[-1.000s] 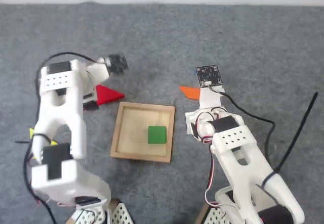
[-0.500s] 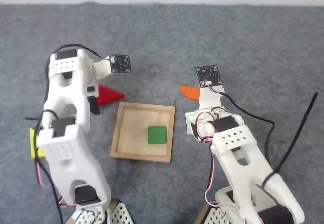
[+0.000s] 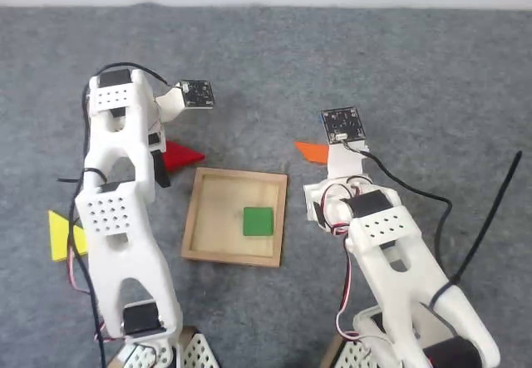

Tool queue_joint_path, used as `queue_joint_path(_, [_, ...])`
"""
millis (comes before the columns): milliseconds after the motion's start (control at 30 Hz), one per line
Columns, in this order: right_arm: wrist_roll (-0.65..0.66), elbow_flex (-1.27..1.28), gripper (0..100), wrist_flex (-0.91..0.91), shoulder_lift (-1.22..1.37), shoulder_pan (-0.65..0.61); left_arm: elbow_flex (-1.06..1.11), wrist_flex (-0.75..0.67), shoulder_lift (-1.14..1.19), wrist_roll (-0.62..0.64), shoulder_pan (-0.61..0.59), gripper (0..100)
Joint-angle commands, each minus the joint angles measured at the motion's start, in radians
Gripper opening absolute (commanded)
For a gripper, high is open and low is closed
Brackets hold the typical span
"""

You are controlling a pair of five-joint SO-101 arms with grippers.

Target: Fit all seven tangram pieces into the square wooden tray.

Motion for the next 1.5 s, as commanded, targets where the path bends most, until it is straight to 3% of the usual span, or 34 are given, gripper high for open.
queue_joint_path(0, [0.021,-0.011,10.8,-0.007,-0.053,0.01,-0.065,0.014,0.012,0.015,0.009,40])
queue_joint_path(233, [0.021,-0.011,10.8,-0.007,-0.053,0.01,-0.068,0.025,0.025,0.015,0.011,38])
queue_joint_path(533, [0.021,-0.012,10.8,-0.007,-0.053,0.01,-0.127,0.186,0.025,0.012,0.014,21])
queue_joint_path(867, [0.021,-0.012,10.8,-0.007,-0.053,0.012,-0.14,0.204,0.025,0.012,0.012,21])
queue_joint_path(1100, [0.021,-0.012,10.8,-0.007,-0.053,0.01,-0.249,0.198,0.028,0.014,0.017,34])
queue_joint_path(1467, [0.021,-0.012,10.8,-0.008,-0.053,0.012,-0.289,0.196,0.063,0.008,0.123,34])
